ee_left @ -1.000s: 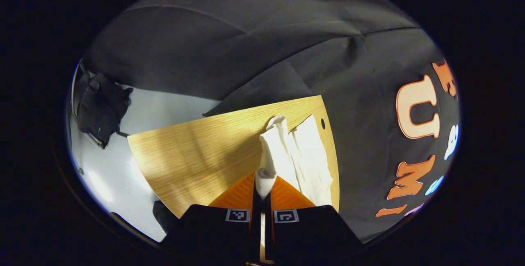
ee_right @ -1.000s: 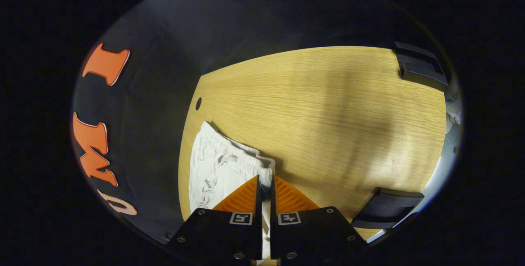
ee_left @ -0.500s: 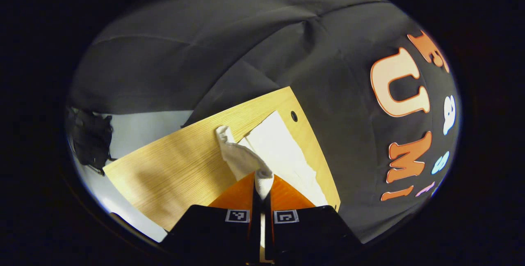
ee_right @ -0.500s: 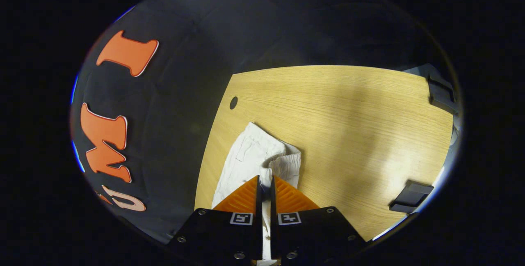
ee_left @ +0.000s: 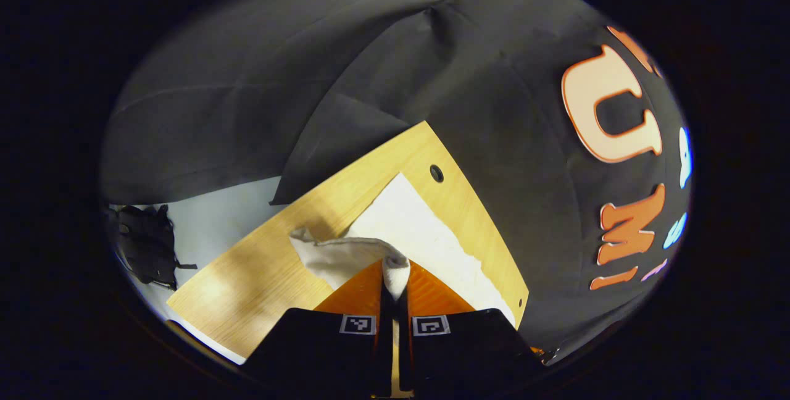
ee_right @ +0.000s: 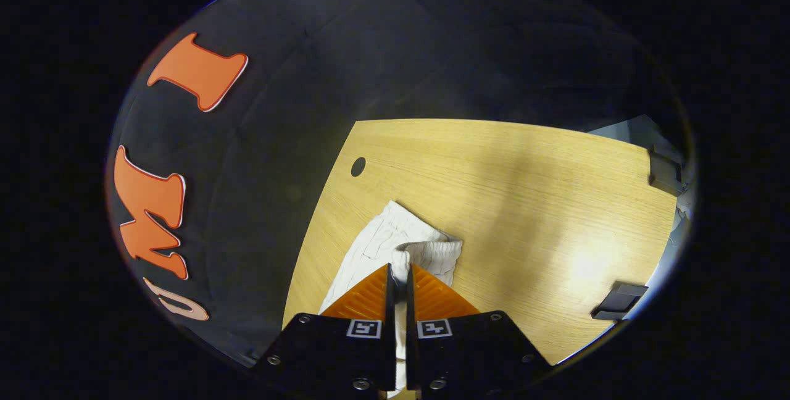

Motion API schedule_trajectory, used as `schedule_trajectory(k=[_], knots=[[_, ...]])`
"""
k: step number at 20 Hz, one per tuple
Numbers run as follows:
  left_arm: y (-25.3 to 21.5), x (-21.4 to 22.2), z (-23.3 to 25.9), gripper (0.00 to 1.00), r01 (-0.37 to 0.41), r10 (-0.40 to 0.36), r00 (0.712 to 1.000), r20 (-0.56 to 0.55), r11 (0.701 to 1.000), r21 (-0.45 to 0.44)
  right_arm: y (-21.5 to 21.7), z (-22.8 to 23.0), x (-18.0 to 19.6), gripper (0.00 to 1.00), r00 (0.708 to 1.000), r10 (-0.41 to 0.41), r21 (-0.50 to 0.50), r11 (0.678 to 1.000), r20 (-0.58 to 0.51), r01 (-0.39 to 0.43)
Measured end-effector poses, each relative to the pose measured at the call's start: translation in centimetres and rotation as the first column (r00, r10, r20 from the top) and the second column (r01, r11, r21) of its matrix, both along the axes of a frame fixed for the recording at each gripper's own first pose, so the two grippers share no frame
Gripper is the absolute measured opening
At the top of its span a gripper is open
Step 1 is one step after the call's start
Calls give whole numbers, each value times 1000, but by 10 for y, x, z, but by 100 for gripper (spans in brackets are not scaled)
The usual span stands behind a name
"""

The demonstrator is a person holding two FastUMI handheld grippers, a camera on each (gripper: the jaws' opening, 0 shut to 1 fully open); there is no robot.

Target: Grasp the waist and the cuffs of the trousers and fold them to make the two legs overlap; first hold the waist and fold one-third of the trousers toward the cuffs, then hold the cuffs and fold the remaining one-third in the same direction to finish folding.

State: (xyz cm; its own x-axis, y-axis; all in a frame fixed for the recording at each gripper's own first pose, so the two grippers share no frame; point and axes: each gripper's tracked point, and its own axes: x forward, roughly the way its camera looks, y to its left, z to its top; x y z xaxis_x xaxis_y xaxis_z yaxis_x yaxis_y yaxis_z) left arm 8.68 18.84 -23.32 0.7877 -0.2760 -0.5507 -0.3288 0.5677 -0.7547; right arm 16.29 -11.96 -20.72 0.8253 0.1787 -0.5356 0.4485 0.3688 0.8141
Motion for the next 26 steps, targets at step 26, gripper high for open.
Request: schedule_trajectory(k=[26], knots=[[-20, 158, -38, 8, 209, -168, 955, -244, 966, 153, 31, -17, 125, 7, 977, 112, 88, 991, -181, -97]])
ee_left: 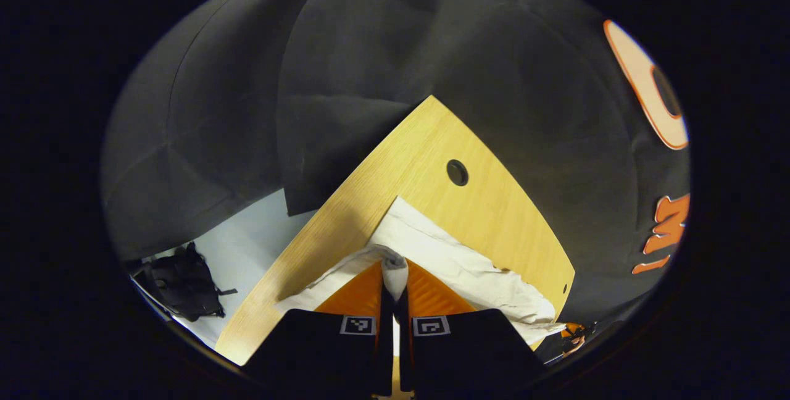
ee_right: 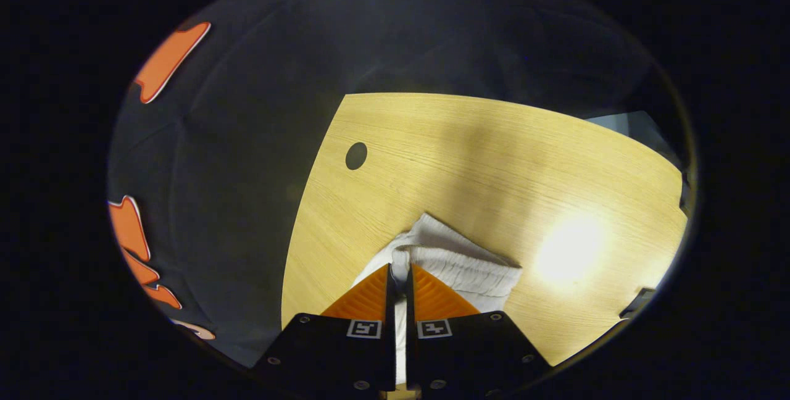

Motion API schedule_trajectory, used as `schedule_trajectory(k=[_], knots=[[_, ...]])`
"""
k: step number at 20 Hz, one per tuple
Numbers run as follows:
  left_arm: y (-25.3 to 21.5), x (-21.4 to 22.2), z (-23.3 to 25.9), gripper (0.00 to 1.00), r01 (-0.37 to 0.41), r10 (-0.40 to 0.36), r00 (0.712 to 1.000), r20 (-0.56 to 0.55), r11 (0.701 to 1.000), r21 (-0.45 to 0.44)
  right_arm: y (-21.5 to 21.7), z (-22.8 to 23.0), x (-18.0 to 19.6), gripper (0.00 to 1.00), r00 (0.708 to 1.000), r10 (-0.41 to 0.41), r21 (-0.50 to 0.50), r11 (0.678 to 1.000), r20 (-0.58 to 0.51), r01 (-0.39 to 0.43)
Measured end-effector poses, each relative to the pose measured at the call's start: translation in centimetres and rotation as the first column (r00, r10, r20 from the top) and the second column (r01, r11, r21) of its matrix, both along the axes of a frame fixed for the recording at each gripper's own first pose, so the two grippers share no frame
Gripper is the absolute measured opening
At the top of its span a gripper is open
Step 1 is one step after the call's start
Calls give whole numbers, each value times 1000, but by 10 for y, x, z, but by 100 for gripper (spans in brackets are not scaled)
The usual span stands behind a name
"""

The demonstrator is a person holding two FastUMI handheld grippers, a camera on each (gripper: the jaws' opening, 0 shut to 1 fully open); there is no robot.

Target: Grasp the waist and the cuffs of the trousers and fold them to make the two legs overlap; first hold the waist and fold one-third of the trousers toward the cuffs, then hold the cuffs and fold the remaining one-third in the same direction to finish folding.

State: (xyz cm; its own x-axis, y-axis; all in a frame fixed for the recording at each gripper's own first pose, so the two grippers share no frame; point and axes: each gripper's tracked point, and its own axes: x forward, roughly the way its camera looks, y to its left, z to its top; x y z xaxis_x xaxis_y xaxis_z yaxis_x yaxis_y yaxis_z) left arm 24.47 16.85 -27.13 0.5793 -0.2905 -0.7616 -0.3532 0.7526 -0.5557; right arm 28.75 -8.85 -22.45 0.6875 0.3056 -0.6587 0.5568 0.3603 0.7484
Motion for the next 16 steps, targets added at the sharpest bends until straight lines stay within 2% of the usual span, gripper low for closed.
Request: schedule_trajectory(k=[5, 6, 7, 8, 9, 10, 12, 14, 16], knots=[[-1, 21, -1, 9, -9, 9, 1000, 3, 1000, 17, 6, -9, 10, 7, 998, -58, 120, 991, 24, 54], [2, 22, 2, 10, -4, 4, 1000, -2, 999, 37, 6, -9, 9, 6, 997, -74, 130, 989, 32, 69], [7, 30, 0, 17, -14, 13, 1000, 7, 998, 67, 7, -5, 13, 8, 995, -88, 145, 986, 48, 80], [9, 38, 3, 17, -26, 24, 999, 22, 997, 76, 8, -2, 15, 9, 992, -97, 164, 983, 74, 84], [9, 43, 9, 34, -50, 46, 998, 52, 996, 77, 10, -1, 18, 13, 990, -103, 171, 982, 102, 84], [3, 42, 12, 37, -45, 40, 997, 63, 997, 66, 10, -1, 21, 16, 985, -114, 171, 981, 129, 91], [-7, 44, 27, 39, -36, 31, 994, 103, 998, 48, 8, 3, 22, 25, 979, -120, 153, 984, 167, 94], [-15, 37, 44, 48, -7, -2, 991, 134, 998, 67, 4, 9, 19, 29, 978, -96, 114, 991, 187, 76], [-31, 31, 58, 71, 39, -53, 986, 156, 995, 94, -4, 7, 9, 37, 979, -54, 50, 998, 195, 45]])
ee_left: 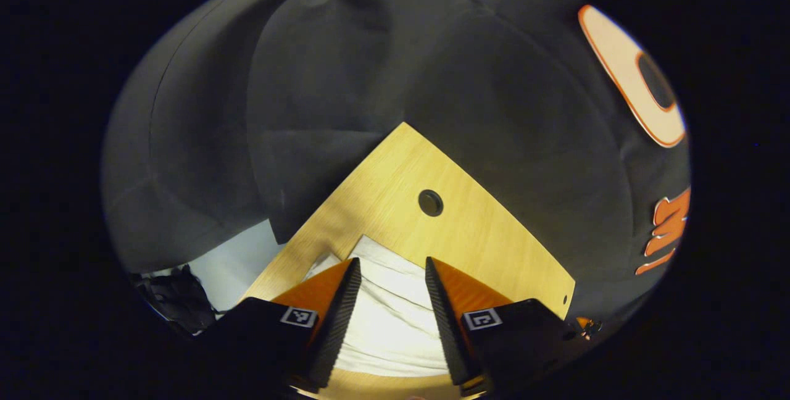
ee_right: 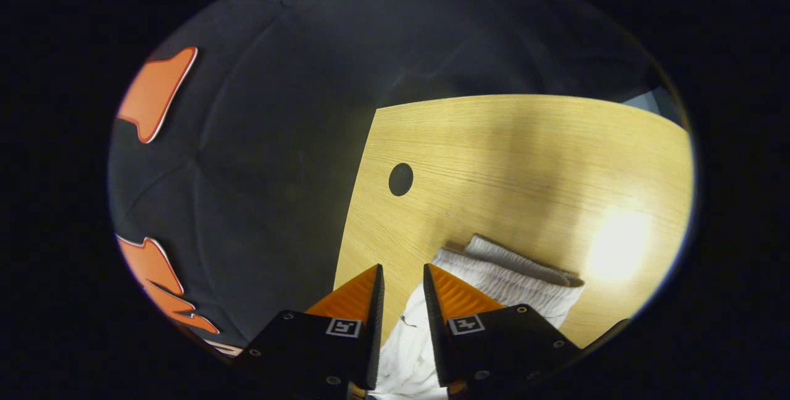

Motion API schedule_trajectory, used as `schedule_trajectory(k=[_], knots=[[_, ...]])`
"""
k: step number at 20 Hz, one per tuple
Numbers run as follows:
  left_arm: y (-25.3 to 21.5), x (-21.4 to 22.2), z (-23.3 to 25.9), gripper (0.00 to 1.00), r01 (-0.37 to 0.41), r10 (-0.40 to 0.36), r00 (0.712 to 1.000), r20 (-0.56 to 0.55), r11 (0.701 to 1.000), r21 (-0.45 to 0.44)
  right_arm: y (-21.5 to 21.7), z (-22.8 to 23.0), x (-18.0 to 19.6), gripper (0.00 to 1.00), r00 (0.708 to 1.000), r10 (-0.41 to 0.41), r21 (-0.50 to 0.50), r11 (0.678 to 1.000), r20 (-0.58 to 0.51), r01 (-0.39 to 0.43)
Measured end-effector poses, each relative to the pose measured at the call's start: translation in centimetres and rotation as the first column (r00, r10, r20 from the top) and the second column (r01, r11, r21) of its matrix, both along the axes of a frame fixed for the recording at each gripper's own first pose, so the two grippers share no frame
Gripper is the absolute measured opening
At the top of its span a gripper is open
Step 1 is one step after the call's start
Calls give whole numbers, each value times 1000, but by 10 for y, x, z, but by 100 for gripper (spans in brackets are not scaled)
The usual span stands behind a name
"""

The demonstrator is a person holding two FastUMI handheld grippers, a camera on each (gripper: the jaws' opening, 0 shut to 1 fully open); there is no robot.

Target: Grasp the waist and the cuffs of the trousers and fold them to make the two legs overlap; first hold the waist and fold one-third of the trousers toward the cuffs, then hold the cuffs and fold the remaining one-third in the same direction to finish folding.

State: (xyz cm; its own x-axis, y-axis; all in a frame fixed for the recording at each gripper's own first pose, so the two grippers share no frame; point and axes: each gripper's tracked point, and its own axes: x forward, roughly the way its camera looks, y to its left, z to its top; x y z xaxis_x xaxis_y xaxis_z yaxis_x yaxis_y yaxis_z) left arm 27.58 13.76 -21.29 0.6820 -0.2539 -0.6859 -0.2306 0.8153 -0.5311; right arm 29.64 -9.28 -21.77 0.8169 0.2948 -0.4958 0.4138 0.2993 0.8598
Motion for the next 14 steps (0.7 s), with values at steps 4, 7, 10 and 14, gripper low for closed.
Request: schedule_trajectory(k=[4, 7, 10, 14], knots=[[-32, -12, 26, 98, 79, -81, 996, 49, 996, 49, -2, -10, -30, 55, 996, 86, -136, 987, -6, -86], [-51, -29, 42, 100, 138, -144, 988, 51, 984, 110, -1, -25, -53, 83, 988, 136, -213, 966, -66, -147], [-76, -44, 50, 100, 185, -192, 980, 52, 975, 120, -3, -43, -69, 92, 980, 153, -264, 947, -125, -181], [-87, -63, 59, 100, 200, -216, 974, 64, 959, 201, -1, -79, -90, 97, 965, 163, -268, 939, -205, -215]])
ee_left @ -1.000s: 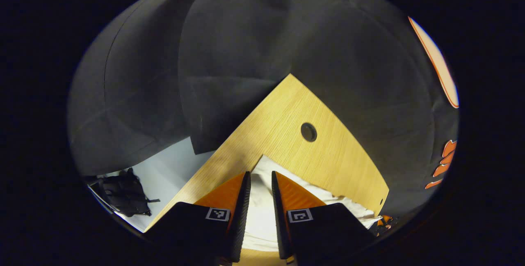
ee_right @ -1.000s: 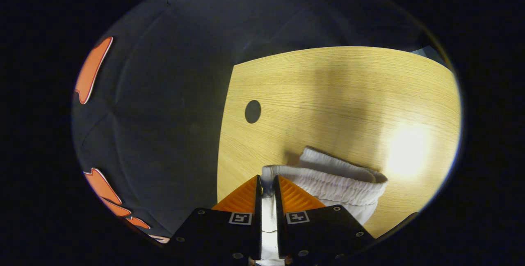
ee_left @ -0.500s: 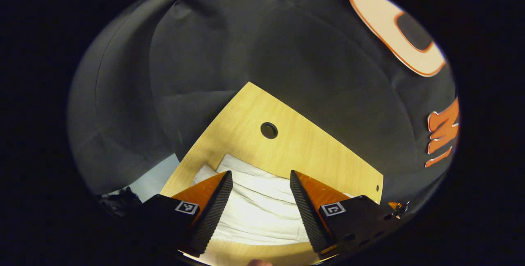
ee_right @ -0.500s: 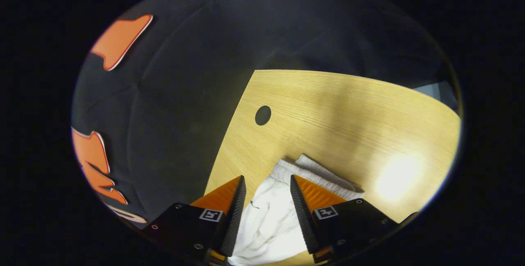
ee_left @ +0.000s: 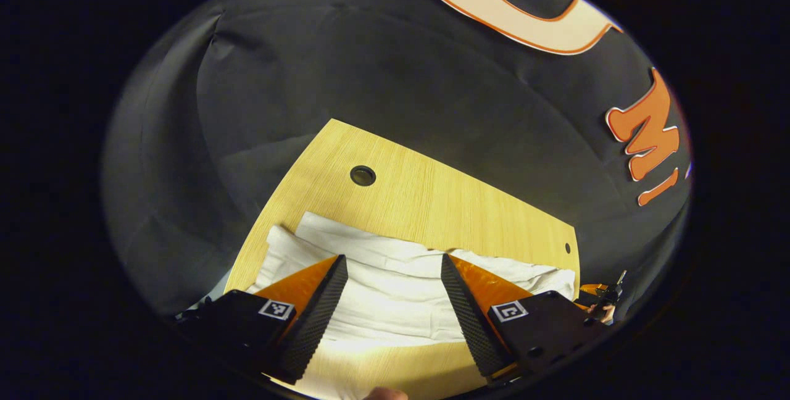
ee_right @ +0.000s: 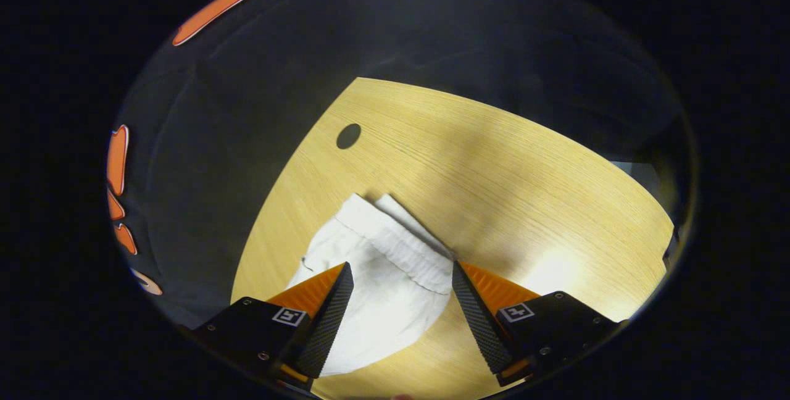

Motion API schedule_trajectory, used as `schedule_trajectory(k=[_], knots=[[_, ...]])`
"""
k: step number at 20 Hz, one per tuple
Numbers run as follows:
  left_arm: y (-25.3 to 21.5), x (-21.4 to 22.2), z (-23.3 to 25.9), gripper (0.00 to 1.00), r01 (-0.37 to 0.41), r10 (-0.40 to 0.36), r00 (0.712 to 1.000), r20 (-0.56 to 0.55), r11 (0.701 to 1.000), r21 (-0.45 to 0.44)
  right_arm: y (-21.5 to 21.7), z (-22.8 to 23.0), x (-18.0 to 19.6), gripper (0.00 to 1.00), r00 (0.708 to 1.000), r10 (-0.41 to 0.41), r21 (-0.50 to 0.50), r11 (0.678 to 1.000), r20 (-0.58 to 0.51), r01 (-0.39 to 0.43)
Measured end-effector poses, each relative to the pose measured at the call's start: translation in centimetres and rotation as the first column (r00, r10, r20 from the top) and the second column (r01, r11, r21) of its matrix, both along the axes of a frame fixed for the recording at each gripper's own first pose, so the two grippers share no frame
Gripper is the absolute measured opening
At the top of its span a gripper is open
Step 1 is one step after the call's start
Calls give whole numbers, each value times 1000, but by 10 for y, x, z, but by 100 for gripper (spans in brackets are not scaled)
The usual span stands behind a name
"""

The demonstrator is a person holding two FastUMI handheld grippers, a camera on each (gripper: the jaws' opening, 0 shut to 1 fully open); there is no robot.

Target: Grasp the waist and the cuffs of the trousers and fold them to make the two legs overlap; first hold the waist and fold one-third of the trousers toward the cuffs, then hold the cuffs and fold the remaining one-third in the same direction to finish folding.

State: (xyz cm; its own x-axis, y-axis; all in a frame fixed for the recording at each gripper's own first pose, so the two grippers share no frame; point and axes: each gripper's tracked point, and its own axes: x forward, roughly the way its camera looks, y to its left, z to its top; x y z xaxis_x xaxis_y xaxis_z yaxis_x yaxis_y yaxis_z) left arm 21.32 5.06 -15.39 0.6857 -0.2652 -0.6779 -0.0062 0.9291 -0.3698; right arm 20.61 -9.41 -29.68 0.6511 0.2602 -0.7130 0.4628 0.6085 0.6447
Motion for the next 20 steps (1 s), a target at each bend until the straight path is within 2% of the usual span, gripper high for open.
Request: schedule_trajectory(k=[3, 6, 10, 11, 12, 13, 15, 17, 20], knots=[[-1, -4, -3, 100, 32, -34, 999, 18, 992, 121, 6, -20, -3, 97, 999, -17, 58, 998, -31, 18], [-2, -3, -9, 98, 49, -52, 998, 20, 988, 149, 7, -24, 6, 98, 999, -28, 60, 998, -16, 29], [-1, -3, -8, 100, 52, -55, 998, 19, 990, 130, 7, -33, 12, 93, 997, -77, 57, 995, -23, 79], [0, -3, -9, 100, 55, -58, 998, 17, 990, 129, 3, -35, 10, 75, 995, -92, 55, 994, -26, 93], [0, -3, -9, 100, 59, -61, 998, 9, 989, 132, 2, -38, 11, 67, 994, -107, 64, 992, -24, 108], [0, -3, -10, 100, 66, -67, 998, 1, 988, 141, 4, -42, 13, 50, 992, -128, 92, 987, -16, 129], [-3, -8, -14, 100, 75, -72, 997, -20, 986, 151, 9, -42, 12, 22, 986, -166, 171, 972, 2, 163], [-7, -14, -17, 100, 89, -83, 995, -56, 987, 132, 11, -37, 14, 13, 982, -182, 185, 968, 44, 171], [-23, -23, -31, 100, 100, -92, 993, -79, 989, 106, 7, -6, 10, 8, 969, -217, 193, 962, 121, 192]])
